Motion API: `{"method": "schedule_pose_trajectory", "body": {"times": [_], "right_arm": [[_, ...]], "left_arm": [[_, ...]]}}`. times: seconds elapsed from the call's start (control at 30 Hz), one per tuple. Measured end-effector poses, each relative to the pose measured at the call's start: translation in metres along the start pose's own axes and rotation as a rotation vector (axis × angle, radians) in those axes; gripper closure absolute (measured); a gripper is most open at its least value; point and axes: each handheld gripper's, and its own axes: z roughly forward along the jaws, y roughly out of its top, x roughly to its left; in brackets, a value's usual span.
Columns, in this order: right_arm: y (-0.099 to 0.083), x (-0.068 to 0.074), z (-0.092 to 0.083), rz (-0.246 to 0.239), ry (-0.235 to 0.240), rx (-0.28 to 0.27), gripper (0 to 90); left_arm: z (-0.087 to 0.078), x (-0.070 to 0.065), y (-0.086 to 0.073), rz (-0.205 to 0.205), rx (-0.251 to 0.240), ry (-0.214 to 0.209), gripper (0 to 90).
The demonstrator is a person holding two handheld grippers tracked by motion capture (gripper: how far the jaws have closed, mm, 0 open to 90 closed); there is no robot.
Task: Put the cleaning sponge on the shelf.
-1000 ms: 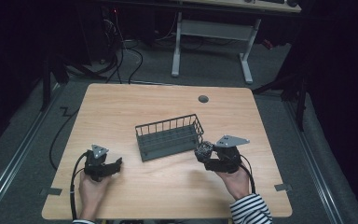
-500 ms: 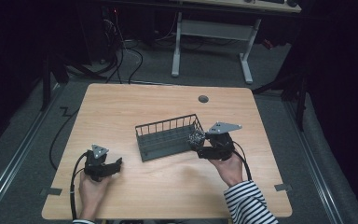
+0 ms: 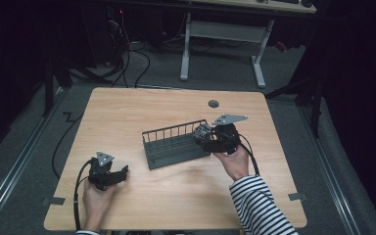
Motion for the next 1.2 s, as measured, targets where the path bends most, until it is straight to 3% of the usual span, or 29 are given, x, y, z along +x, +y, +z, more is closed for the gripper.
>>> {"method": "schedule_pose_trajectory", "body": {"times": [0.3,0.63,1.07,1.2], "right_arm": [[0.010,0.001,0.022,0.001,0.004,0.026,36.1],[0.013,-0.001,0.051,0.004,-0.006,0.102,35.5],[0.009,-0.003,0.064,0.019,-0.028,0.152,33.8],[0.007,-0.005,0.063,0.034,-0.022,0.130,31.6]], "left_arm": [[0.000,0.000,0.000,0.000,0.000,0.000,24.4],[0.000,0.000,0.000,0.000,0.000,-0.001,24.4],[0.000,0.000,0.000,0.000,0.000,-0.001,24.4],[0.000,0.000,0.000,0.000,0.000,0.000,24.4]]}}
